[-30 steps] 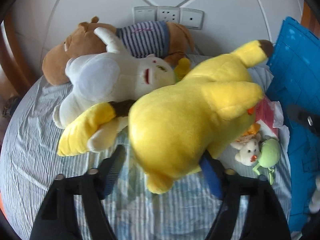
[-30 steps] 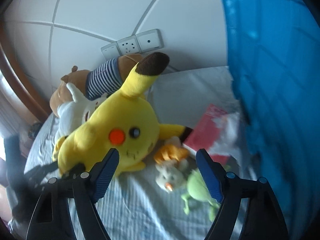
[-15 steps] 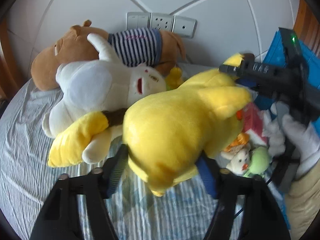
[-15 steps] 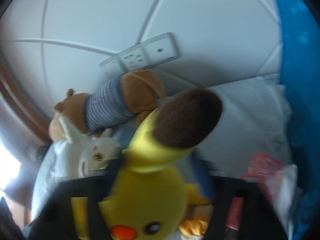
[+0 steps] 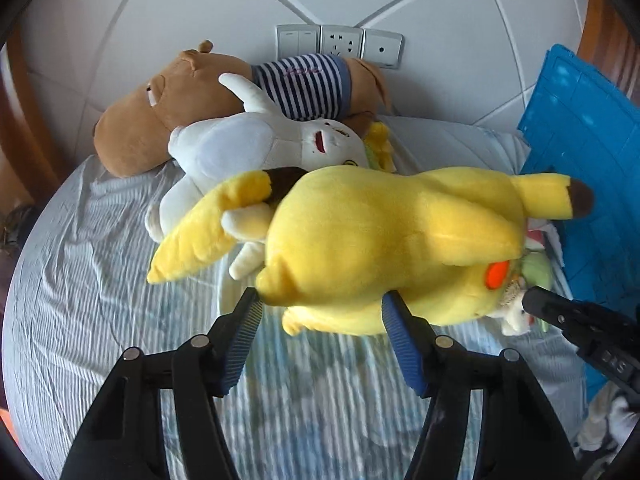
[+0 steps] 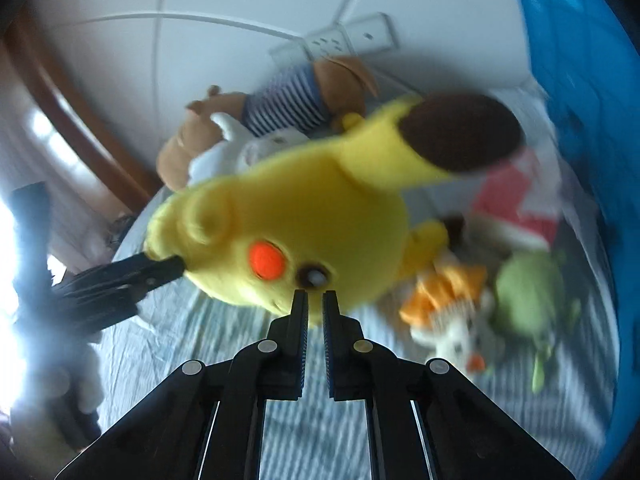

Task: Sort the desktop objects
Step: 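Lift the Pikachu off the bed with both tools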

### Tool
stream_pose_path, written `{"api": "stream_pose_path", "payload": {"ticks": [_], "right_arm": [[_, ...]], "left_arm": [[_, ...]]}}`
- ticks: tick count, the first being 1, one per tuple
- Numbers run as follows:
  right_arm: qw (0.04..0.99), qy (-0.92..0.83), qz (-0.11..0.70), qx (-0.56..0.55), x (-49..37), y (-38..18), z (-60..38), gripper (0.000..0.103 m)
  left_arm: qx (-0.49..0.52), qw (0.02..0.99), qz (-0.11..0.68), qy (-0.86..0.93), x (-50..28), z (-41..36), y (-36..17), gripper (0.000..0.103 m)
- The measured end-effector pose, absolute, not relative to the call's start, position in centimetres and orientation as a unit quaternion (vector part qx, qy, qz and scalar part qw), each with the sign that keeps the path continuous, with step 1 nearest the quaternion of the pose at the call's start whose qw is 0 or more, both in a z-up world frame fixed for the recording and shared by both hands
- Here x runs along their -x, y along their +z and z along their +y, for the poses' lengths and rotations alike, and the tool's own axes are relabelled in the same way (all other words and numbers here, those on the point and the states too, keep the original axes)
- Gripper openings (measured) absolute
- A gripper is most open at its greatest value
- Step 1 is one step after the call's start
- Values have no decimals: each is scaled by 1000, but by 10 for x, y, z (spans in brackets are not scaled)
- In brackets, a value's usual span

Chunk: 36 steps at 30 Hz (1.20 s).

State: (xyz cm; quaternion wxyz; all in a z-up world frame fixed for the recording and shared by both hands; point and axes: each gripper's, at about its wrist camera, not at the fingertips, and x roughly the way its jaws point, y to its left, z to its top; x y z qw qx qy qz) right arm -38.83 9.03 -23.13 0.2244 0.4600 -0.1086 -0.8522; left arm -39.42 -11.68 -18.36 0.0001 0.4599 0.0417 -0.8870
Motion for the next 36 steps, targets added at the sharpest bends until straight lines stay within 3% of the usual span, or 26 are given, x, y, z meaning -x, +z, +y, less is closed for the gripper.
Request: {"api": "stream_pose_path", "payload": {"ticks": [3, 5, 10, 12, 18, 21, 27, 29, 30, 31, 34, 36], "right_arm": [[197, -868, -112, -443, 387, -220, 105, 9], [190, -874, -118, -431, 388, -211, 111, 19], [176, -884, -138, -409, 394, -193, 115, 69], [171, -887, -149, -403, 400, -190, 112, 85], [148, -887, -171, -403, 435, -204, 98, 86], [146, -889, -177, -396, 448, -210, 92, 98], [139, -892, -178, -390, 464, -219, 87, 97], [139, -894, -175, -388, 468, -224, 86, 81], [144, -891, -182, -389, 471, -227, 86, 66], [148, -889, -187, -392, 474, -231, 87, 58], [145, -889, -179, -396, 483, -233, 85, 53], [146, -891, -171, -394, 488, -234, 83, 53]], "left_arm": [[-454, 10, 39, -890, 388, -114, -176, 89], [-452, 14, 41, -891, 388, -114, -170, 90], [-441, 19, 57, -895, 389, -119, -152, 91], [-442, 24, 60, -895, 393, -121, -151, 103], [-470, 37, 72, -879, 416, -128, -179, 103], [-470, 29, 89, -877, 423, -130, -192, 103], [-439, 1, 94, -894, 430, -126, -196, 103], [-429, -11, 100, -898, 433, -125, -198, 103], [-424, -18, 104, -899, 435, -124, -200, 103], [-421, -24, 108, -900, 437, -123, -201, 103], [-415, -38, 100, -904, 443, -119, -200, 101], [-409, -50, 98, -906, 445, -117, -198, 88]]}}
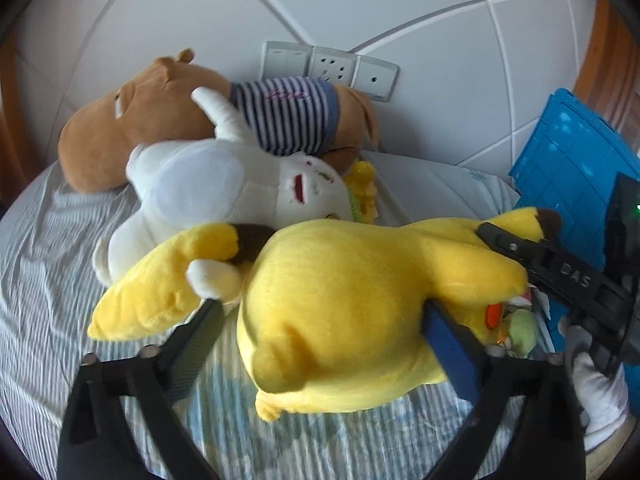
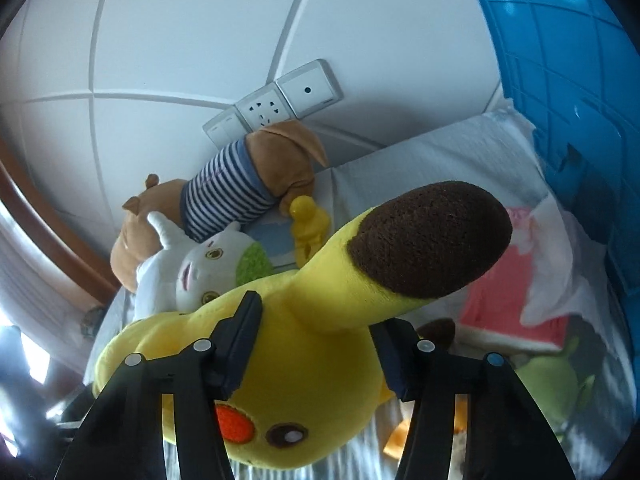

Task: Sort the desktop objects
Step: 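Lift the Pikachu off the bed with both tools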

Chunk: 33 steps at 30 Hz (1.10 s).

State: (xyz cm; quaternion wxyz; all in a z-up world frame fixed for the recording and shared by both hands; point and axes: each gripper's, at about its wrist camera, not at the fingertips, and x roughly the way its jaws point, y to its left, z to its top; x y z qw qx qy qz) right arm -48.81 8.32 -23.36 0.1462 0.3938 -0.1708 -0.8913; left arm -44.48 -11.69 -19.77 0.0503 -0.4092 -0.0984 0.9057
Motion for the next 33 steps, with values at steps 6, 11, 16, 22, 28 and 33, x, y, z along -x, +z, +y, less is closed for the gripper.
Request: {"api": "stream_pose_path", "payload": {"ticks": [6, 11, 16, 22, 28, 33], "right_arm": [[152, -893, -169, -388, 502, -238, 85, 66], [171, -893, -154, -387, 512, -245, 80, 44], [154, -918, -77, -357, 488, -226, 59, 33], [151, -924, -83, -341, 461, -197, 66, 33], [155, -934, -74, -313, 429, -152, 64, 33], [151, -941, -62, -296, 399, -121, 61, 33]], "left_arm": [[407, 57, -94, 907, 448, -115, -197, 89], [407, 59, -96, 907, 447, -115, -196, 79], [405, 62, -91, 908, 435, -116, -185, 70], [385, 65, -78, 917, 410, -120, -154, 67], [354, 69, -82, 929, 377, -127, -113, 67], [336, 76, -84, 935, 349, -133, -87, 67]]}}
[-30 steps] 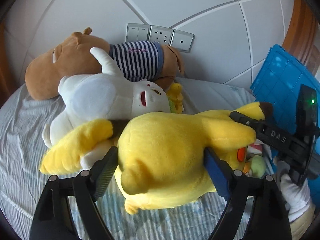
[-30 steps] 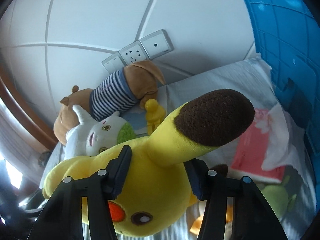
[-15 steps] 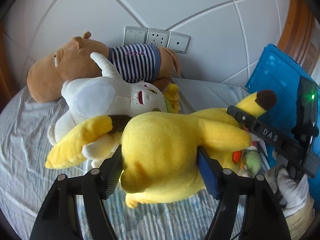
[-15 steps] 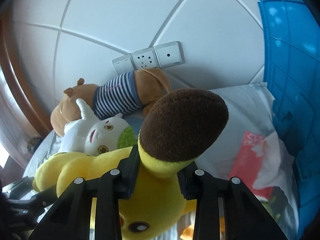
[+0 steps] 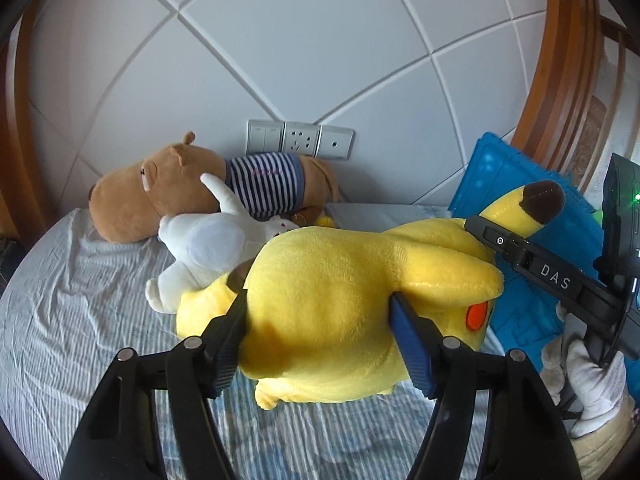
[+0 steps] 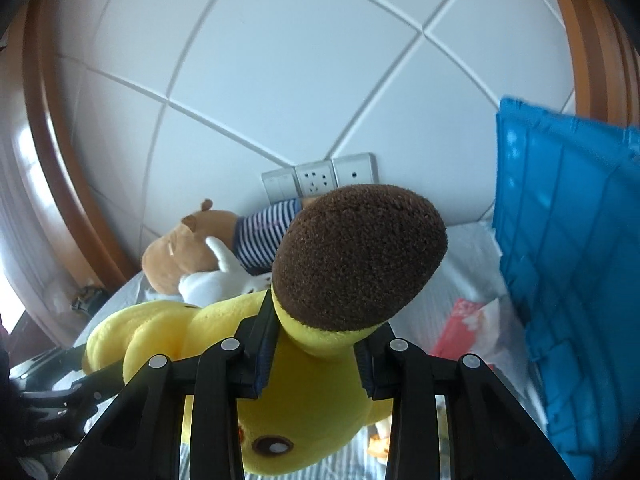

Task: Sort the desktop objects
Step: 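Lift the Pikachu off the bed with both tools, then carry the Pikachu toward the blue crate rim with both tools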

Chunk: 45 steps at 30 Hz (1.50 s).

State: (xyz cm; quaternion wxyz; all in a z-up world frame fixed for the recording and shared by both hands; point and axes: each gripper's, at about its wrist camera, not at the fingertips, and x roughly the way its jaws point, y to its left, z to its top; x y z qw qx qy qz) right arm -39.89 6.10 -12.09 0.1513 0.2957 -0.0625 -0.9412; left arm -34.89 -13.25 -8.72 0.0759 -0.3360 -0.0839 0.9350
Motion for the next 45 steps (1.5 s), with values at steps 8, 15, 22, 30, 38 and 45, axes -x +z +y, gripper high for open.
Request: {"api": "stream_pose_path", "payload": {"ticks": [8, 15, 22, 30, 38, 45], "right_arm": [[141, -953, -43, -263, 345, -72, 49, 32], [131, -933, -54, -330, 317, -85, 47, 28], [60, -922, -119, -363, 277, -157, 98, 29], [35, -924, -142, -353, 260, -176, 144, 31], [27, -927, -142, -347, 258, -181, 169, 32], [27, -932, -127, -339, 257, -188, 170, 32]], "left_arm": [[303, 90, -71, 946, 308, -142, -44, 64], [363, 105, -52, 924, 292, -141, -74, 51], [440, 94, -33, 893, 292, -134, -156, 84], [434, 131, -39, 891, 306, -92, -182, 103], [429, 170, -40, 886, 318, -70, -191, 103], [383, 217, -13, 898, 330, -42, -191, 103]]}}
